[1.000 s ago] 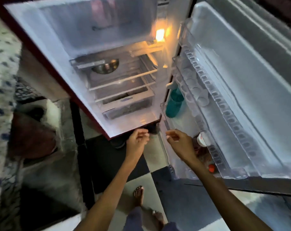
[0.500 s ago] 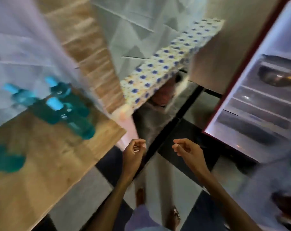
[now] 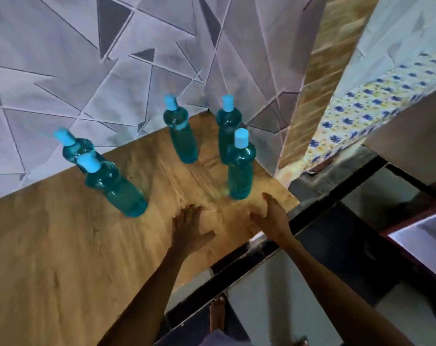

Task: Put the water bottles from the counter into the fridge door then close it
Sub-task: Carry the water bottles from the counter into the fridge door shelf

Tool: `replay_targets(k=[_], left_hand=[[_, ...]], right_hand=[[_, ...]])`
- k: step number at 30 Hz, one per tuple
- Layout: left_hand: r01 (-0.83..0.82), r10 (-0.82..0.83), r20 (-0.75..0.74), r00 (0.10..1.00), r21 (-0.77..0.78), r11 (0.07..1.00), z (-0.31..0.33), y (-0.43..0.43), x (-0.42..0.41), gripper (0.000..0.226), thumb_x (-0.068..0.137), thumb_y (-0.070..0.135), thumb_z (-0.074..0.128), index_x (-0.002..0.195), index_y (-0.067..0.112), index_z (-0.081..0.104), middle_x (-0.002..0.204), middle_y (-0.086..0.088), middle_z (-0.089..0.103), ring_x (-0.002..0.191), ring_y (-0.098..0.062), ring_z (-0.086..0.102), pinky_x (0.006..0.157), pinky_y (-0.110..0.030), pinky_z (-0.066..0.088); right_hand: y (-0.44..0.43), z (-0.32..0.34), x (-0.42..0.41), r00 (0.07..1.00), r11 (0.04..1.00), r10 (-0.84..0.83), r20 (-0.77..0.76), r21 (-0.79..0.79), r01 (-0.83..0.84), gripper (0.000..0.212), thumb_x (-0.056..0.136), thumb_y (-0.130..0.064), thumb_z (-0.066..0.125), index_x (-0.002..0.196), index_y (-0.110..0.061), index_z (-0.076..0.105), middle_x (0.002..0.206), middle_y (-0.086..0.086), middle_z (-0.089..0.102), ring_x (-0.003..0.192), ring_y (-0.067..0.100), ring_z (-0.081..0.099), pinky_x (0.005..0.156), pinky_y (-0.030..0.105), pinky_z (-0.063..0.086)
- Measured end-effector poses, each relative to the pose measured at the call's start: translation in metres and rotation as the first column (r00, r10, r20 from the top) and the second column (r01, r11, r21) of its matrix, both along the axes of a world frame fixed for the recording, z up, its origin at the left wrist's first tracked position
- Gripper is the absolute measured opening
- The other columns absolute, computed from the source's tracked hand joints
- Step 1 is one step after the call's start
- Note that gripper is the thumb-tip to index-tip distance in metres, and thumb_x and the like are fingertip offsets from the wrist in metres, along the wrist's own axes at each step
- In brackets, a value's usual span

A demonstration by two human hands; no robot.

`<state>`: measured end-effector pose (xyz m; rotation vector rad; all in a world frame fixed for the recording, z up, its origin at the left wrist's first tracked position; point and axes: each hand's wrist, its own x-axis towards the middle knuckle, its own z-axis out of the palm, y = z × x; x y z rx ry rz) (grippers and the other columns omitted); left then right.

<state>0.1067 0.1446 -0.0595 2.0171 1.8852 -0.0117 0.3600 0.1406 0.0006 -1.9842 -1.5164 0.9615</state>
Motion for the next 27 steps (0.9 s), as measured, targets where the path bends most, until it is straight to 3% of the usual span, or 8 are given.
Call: replay_targets(k=[5,10,14,18,20,22,25,27], left_hand=[[0.111,-0.110,-0.028,0.993,0.016,0.994,-0.016,0.001,-0.015,0.101,0.071,0.081,0.037,0.150,0.021,0.021,0.157,-0.011,0.034,0.142,-0.040,0.033,0.110,-0.065,0.024],[0.111,-0.111,0.008,0.994,0.032,0.993,-0.021,0.001,-0.019,0.104,0.077,0.084,0.031,0.154,0.026,-0.009,0.165,-0.003,-0.010,0.151,-0.035,-0.007,0.117,-0.057,-0.008],[0.102,-0.102,0.037,0.994,0.008,0.995,-0.025,0.001,-0.020,0.105,0.074,0.087,0.020,0.154,0.027,-0.013,0.164,-0.005,-0.014,0.150,-0.033,-0.014,0.118,-0.058,-0.011],[0.093,-0.095,0.076,0.993,0.024,0.995,-0.024,0.001,-0.017,0.110,0.071,0.090,0.018,0.154,0.025,-0.011,0.164,-0.007,-0.012,0.150,-0.034,-0.013,0.117,-0.058,-0.011],[0.059,-0.060,0.131,0.990,0.011,0.998,-0.017,0.003,-0.009,0.109,0.075,0.084,0.030,0.156,0.019,-0.001,0.165,-0.010,0.000,0.151,-0.035,-0.003,0.120,-0.056,-0.004],[0.030,-0.039,0.254,0.966,0.038,0.999,-0.003,0.010,0.009,0.097,0.080,0.070,0.053,0.153,0.017,0.019,0.159,-0.010,0.025,0.148,-0.031,0.019,0.120,-0.053,0.015],[0.041,-0.099,0.464,0.880,0.132,0.990,0.035,0.022,0.064,0.065,0.083,0.042,0.067,0.138,0.018,0.042,0.138,-0.006,0.051,0.126,-0.020,0.049,0.105,-0.040,0.043],[0.095,-0.149,0.599,0.787,0.122,0.988,0.058,0.027,0.114,0.049,0.083,0.028,0.067,0.127,0.021,0.049,0.127,-0.003,0.059,0.110,-0.013,0.056,0.095,-0.036,0.050]], right_hand=[[0.032,0.009,-0.035,0.982,0.966,-0.138,-0.127,0.202,0.162,0.097,0.067,-0.051,0.080,0.143,-0.017,0.031,0.144,0.010,0.046,0.126,0.024,0.051,0.099,0.042,0.048],[0.058,0.036,-0.060,0.962,0.900,-0.144,-0.232,0.373,0.224,0.080,0.069,-0.049,0.081,0.133,-0.024,0.040,0.129,-0.004,0.057,0.112,0.008,0.054,0.092,0.030,0.050],[0.069,0.039,-0.067,0.945,0.854,-0.243,-0.218,0.414,0.315,0.067,0.072,-0.049,0.077,0.127,-0.024,0.049,0.122,-0.001,0.066,0.107,0.013,0.062,0.089,0.043,0.056],[0.067,0.042,-0.063,0.941,0.840,-0.262,-0.212,0.431,0.331,0.067,0.070,-0.049,0.077,0.126,-0.023,0.051,0.119,0.001,0.068,0.104,0.016,0.066,0.086,0.044,0.058],[0.061,0.046,-0.055,0.937,0.823,-0.275,-0.215,0.451,0.345,0.069,0.068,-0.049,0.079,0.126,-0.021,0.052,0.117,0.002,0.069,0.101,0.015,0.067,0.084,0.042,0.059],[0.049,0.052,-0.041,0.924,0.806,-0.293,-0.246,0.456,0.377,0.071,0.067,-0.045,0.082,0.126,-0.018,0.053,0.117,0.001,0.070,0.101,0.012,0.067,0.085,0.035,0.059],[0.022,0.063,-0.004,0.873,0.764,-0.360,-0.328,0.433,0.478,0.071,0.064,-0.039,0.086,0.126,-0.016,0.057,0.114,-0.005,0.069,0.101,0.008,0.068,0.087,0.028,0.057],[0.000,0.069,0.033,0.827,0.710,-0.435,-0.355,0.430,0.558,0.067,0.063,-0.039,0.087,0.120,-0.017,0.061,0.108,-0.005,0.072,0.097,0.006,0.069,0.086,0.029,0.057]])
